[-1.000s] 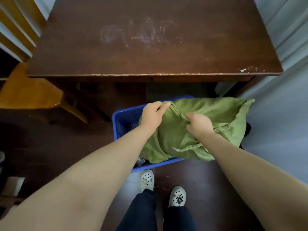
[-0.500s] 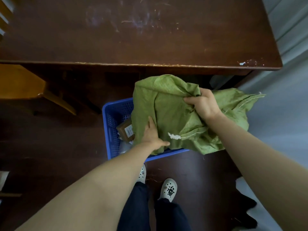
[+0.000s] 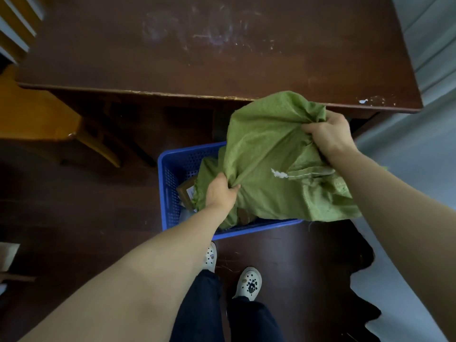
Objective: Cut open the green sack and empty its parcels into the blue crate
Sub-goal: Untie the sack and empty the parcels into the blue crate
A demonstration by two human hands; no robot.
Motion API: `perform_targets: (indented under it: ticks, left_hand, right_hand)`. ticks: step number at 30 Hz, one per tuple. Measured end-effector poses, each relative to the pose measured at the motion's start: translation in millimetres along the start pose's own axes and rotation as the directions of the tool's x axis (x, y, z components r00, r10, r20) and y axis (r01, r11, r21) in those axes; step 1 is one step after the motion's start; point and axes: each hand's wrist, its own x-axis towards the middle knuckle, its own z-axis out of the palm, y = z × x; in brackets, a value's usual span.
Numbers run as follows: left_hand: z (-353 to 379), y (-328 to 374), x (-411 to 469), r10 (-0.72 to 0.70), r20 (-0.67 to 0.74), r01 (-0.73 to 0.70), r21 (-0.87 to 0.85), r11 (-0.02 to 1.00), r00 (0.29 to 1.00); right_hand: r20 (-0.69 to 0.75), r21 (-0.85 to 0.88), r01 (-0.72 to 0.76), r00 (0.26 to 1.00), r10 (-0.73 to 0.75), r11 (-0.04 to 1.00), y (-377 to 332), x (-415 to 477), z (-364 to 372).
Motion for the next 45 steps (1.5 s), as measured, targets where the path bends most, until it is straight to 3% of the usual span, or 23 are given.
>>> perform_targets:
  ticks: [4, 6, 9, 13, 15, 22, 24, 28, 31, 35, 39, 43, 45]
  left_hand:
    - [-7, 21, -12, 0.101, -0.159, -0.124, -0.139, 0.983, 0.982]
    - [-14, 23, -13, 0.102, -0.201, -0.127, -0.117, 0.985, 0.974]
    - [-23, 20, -14, 0.072, -0.192, -0.082, -0.044, 0.996, 0.979]
    - [-24, 20, -27, 0.137, -0.165, -0.14, -0.01, 0.99, 0.977]
    - [-28, 20, -26, 0.09, -0.134, -0.089, 0.01, 0.996, 0.987]
    - [-33, 30, -43, 0.106, -0.137, -0.13, -0.181, 0.975, 0.985]
    - [-34, 29, -44, 0.117, -0.13, -0.141, -0.196, 0.97, 0.985]
    - [-37, 27, -40, 0.116, -0.131, -0.123, -0.041, 0.992, 0.984]
    - [-35, 25, -48, 0.19, -0.278, -0.217, -0.069, 0.974, 0.942]
    - [-39, 15, -40, 0.11, -0.189, -0.116, -0.025, 0.993, 0.976]
    - [-47, 16, -38, 0.117, -0.276, -0.144, -0.08, 0.986, 0.954]
    - [-47, 10, -42, 0.004, -0.157, -0.021, -0.108, 0.994, 0.988]
    - [-43, 16, -47, 0.011, -0.043, -0.012, -0.032, 0.999, 0.999]
  right_hand:
    - [-0.202, 0.09, 0.051, 0.979, -0.032, 0.995, -7, -1, -7]
    - [-0.235, 0.044, 0.025, 0.972, -0.014, 0.999, -4, -1, -4]
    - [-0.212, -0.03, 0.011, 0.977, -0.017, 0.999, 3, -11, 3]
    - [-0.278, 0.022, -0.007, 0.961, 0.013, 1.0, 8, -17, -3]
    - [-0.257, -0.033, 0.004, 0.966, -0.012, 0.999, 10, -21, -6]
    - [-0.361, 0.05, 0.104, 0.929, -0.079, 0.993, 4, -27, -15]
    - [-0.342, 0.048, 0.105, 0.936, -0.083, 0.993, 2, -27, -14]
    - [-0.285, -0.033, 0.054, 0.956, -0.061, 0.998, 8, -33, -10]
    - [-0.319, 0.092, 0.088, 0.946, -0.055, 0.992, 8, -34, -8]
    - [-0.292, 0.071, 0.099, 0.954, -0.074, 0.993, 1, -38, -5]
    - [-0.287, 0.292, 0.17, 0.954, -0.083, 0.941, -10, -40, 1]
    - [-0.207, 0.368, 0.161, 0.974, -0.088, 0.916, -24, -42, 5]
    - [-0.118, 0.419, 0.153, 0.987, -0.114, 0.895, -29, -47, 12]
